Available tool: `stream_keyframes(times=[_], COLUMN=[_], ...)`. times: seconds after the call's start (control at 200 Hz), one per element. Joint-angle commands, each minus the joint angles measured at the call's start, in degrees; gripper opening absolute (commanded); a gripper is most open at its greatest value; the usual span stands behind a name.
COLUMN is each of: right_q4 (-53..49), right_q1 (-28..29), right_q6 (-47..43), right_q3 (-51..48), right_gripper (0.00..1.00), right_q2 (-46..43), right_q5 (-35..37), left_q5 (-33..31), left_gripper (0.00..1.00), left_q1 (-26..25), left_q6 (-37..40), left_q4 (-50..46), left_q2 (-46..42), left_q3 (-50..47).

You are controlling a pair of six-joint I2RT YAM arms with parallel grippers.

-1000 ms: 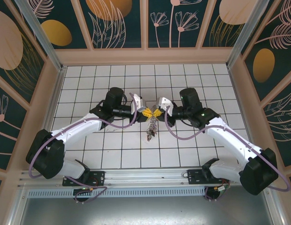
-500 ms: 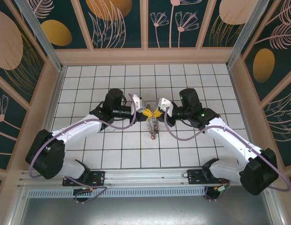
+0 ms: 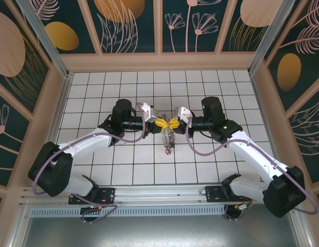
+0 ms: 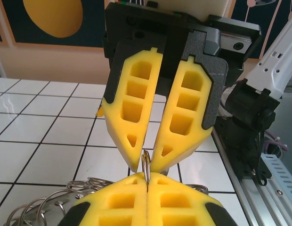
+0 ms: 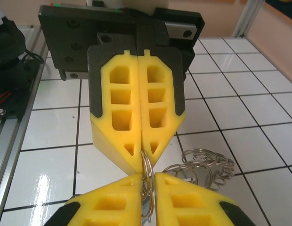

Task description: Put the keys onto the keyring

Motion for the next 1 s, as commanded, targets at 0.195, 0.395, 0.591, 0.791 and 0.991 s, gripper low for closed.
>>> stream_keyframes(times=[0.195, 0.395, 0.591, 0.791, 0.991], right_q4=[3.66, 3.01, -0.72, -4.91, -5.31], right_q1=[-1.19, -1.36, -1.19, -0.01, 0.99], right_q6=[1.08, 1.36, 0.48, -0.28, 0.08], right_q3=[-1.24, -0.42, 1.88, 4.19, 4.97], right_gripper=[0.07, 0.0, 0.0, 0.0, 0.0], right_q2=[-0.03, -0.03, 0.05, 1.19, 1.1], right_q5=[-2.95, -0.8, 1.55, 4.4, 5.07], left_q5=[5.11, 1.87, -1.81, -2.5, -0.86], left_gripper=[0.0, 0.04, 0.13, 0.15, 0.18], left_q1=[-0.33, -0.34, -0.34, -0.34, -0.35], left_q6=[-1.63, 4.36, 12.87, 15.31, 13.93], left_q4=[6.29, -4.11, -18.24, -22.62, -21.31], left_q2=[-1.05, -0.86, 0.6, 1.77, 1.87], left_q3=[0.64, 2.67, 6.52, 8.82, 9.34])
